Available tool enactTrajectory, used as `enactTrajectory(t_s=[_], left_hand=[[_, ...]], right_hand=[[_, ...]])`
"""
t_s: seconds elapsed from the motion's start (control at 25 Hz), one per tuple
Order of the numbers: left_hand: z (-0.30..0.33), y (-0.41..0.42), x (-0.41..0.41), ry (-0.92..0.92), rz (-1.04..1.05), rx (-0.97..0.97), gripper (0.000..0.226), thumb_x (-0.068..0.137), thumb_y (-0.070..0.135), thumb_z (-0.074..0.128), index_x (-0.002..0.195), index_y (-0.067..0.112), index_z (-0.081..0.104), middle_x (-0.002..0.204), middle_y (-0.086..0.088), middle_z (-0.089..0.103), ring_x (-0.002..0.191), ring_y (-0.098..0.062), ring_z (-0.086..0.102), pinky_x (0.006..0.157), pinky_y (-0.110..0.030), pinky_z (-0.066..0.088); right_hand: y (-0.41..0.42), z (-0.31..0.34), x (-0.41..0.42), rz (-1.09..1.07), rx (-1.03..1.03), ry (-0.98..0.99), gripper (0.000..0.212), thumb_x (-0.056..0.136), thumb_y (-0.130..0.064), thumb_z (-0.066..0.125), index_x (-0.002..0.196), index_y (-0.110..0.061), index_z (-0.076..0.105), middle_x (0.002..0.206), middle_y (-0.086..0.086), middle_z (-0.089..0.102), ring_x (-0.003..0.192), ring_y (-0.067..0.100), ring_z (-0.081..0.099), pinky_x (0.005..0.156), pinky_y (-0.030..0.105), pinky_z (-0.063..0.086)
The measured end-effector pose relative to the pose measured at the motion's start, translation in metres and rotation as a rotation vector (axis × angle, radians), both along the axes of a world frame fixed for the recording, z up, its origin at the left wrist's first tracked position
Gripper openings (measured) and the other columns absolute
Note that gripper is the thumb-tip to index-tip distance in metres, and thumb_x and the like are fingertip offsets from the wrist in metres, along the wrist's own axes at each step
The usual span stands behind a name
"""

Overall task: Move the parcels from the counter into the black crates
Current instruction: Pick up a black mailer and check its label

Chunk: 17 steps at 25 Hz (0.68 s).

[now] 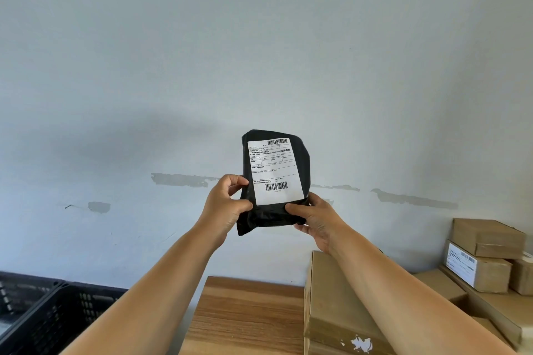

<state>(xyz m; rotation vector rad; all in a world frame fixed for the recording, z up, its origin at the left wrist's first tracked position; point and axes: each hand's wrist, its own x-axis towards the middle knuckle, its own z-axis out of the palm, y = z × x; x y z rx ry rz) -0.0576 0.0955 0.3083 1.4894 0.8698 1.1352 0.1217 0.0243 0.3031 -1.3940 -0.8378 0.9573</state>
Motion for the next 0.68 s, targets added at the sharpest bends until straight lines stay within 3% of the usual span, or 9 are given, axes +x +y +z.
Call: enactTrajectory(t_s=[0.2, 0.32, 0.48, 0.6, 0.68], left_hand=[[-0.001, 0.002, 0.008, -0.013, 0.093, 0.028, 0.037, 0.076, -0.001, 0.067, 0.106, 0.015, 0.051, 0.111, 0.004, 0.061, 0.111, -0.009, 0.056, 0.079, -0.026, 0.047], [0.001, 0.002, 0.011, 0.040, 0.103, 0.014, 0.035, 0.080, 0.017, 0.073, 0.107, 0.012, 0.052, 0.106, 0.003, 0.061, 0.097, -0.011, 0.060, 0.073, -0.024, 0.046], [-0.001, -0.005, 0.017, 0.069, 0.101, -0.001, 0.036, 0.081, 0.019, 0.074, 0.110, 0.012, 0.053, 0.105, 0.003, 0.062, 0.090, -0.005, 0.059, 0.068, -0.020, 0.045], [-0.005, -0.011, 0.020, 0.065, 0.159, -0.002, 0.036, 0.080, 0.015, 0.074, 0.109, 0.011, 0.053, 0.108, 0.001, 0.061, 0.094, -0.013, 0.061, 0.065, -0.021, 0.045], [-0.006, -0.016, 0.021, 0.075, 0.190, -0.004, 0.034, 0.082, 0.012, 0.073, 0.109, 0.010, 0.052, 0.109, -0.001, 0.060, 0.090, -0.013, 0.059, 0.052, -0.016, 0.046]], right_hand=[[0.002, 0.000, 0.002, -0.059, 0.064, -0.009, 0.043, 0.075, 0.004, 0.074, 0.114, -0.010, 0.059, 0.096, 0.004, 0.071, 0.097, 0.024, 0.065, 0.098, 0.036, 0.049], [0.004, 0.000, 0.003, -0.059, 0.080, -0.009, 0.045, 0.075, 0.004, 0.074, 0.115, -0.009, 0.058, 0.100, 0.008, 0.071, 0.100, 0.025, 0.066, 0.100, 0.040, 0.048], [0.000, -0.001, 0.010, -0.044, 0.097, -0.043, 0.047, 0.075, 0.004, 0.073, 0.118, -0.007, 0.057, 0.097, 0.006, 0.072, 0.096, 0.023, 0.067, 0.099, 0.040, 0.049], [-0.004, -0.003, 0.012, -0.039, 0.114, -0.108, 0.052, 0.077, 0.001, 0.072, 0.123, -0.010, 0.052, 0.100, 0.004, 0.070, 0.090, 0.017, 0.067, 0.080, 0.028, 0.055], [-0.006, -0.002, 0.010, -0.067, 0.150, -0.132, 0.061, 0.082, -0.008, 0.071, 0.135, -0.015, 0.042, 0.113, 0.002, 0.065, 0.089, 0.011, 0.065, 0.062, 0.017, 0.050]])
